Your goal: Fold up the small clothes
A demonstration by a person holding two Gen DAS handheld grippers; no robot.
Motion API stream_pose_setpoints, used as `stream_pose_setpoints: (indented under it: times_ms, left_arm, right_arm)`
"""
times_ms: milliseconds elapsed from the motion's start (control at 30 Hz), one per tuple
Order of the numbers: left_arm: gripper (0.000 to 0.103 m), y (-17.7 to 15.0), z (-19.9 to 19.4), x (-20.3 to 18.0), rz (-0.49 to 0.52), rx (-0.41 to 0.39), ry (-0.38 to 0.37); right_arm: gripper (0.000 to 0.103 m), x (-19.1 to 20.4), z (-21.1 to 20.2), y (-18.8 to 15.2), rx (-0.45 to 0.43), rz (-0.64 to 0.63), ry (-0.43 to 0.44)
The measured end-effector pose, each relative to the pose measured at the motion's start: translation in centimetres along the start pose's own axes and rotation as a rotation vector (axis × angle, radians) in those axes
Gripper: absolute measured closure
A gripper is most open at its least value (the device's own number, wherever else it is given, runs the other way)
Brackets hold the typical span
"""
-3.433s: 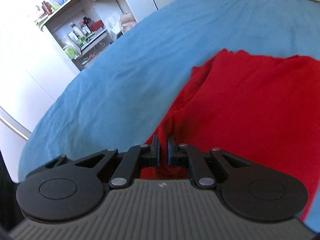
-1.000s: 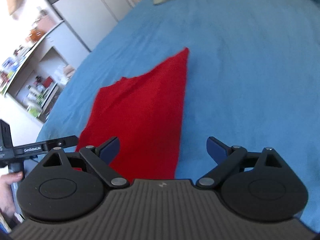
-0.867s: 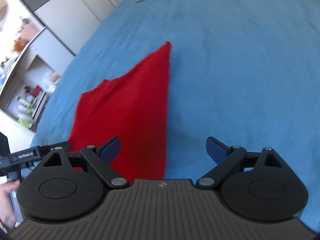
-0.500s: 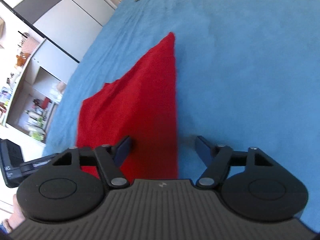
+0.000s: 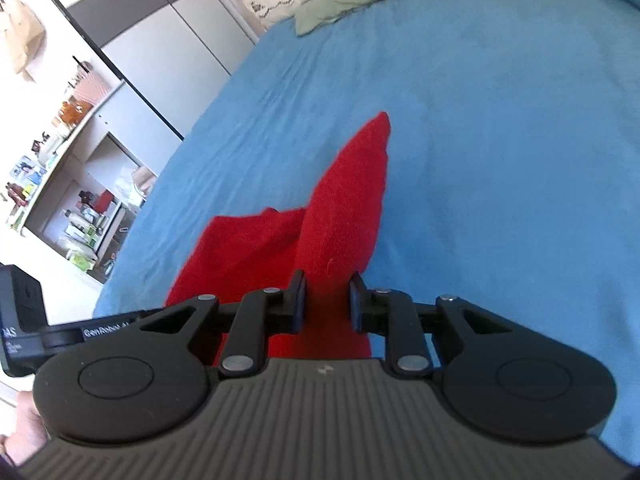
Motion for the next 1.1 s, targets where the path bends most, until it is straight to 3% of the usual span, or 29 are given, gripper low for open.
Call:
stream_pose_setpoints:
  times_ms: [233,467,533,567,633,700,867,1000,1100]
  left_arm:
    - [0.079,-8.7,-2.3,-6.0,0.099,-0.01,-0.022]
    - [0.076,-12.8,0.6,-7.9,0.172,0.017,0.054]
    - [0.069,-13.2,0.7,-7.8,0.189,0.013,0.081]
    - [0.06,-13.3,0.6,-7.7,0.197,0.007,0.095]
    - [0.044,-13.9,0.0,-7.2,0.219,-0.018,0.121]
    - [0.031,-14.0,-0.7,-6.9,0.236,-0.051,0.148]
    - [0.027,-15.3,-0.9,-6.0,0.262,-0.078,0.203]
    - [0.025,-16.2,0.3,-4.5,0.262,-0.041,0.239]
    - [0.025,-16.5,0.3,-4.2,0.255,-0.038,0.242]
  right_arm:
    - [0.067,-3.2,-10.2,-5.0,-0.023,0.0,-0.035]
    - [0.065,-8.2,-11.8,-10.5,0.014,0.075,-0.062]
    - [0.055,-8.9,-11.8,-11.4,0.018,0.077,-0.074]
    - [0.051,-9.2,-11.9,-11.7,0.014,0.076,-0.089]
    - [0.018,-9.5,-12.2,-12.0,-0.002,0.069,-0.104]
    - [0.008,-9.6,-12.9,-12.2,-0.03,0.053,-0.129]
    - [0.008,-9.7,-13.4,-13.1,-0.002,-0.022,-0.178]
    - [0.008,-8.9,-12.1,-14.5,0.06,-0.122,-0.255]
    - [0.008,-9.2,-12.5,-15.3,0.057,-0.117,-0.249]
Point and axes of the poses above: each gripper's, at about its wrist camera, not at the fingertips, and z roughly the way its jaws point, x to its left, y to its top, the point moved 1 cm from there along z, roughly the way its jaws point, and after that the axes turned 9 degrees about -z, right-handed, at the moved point
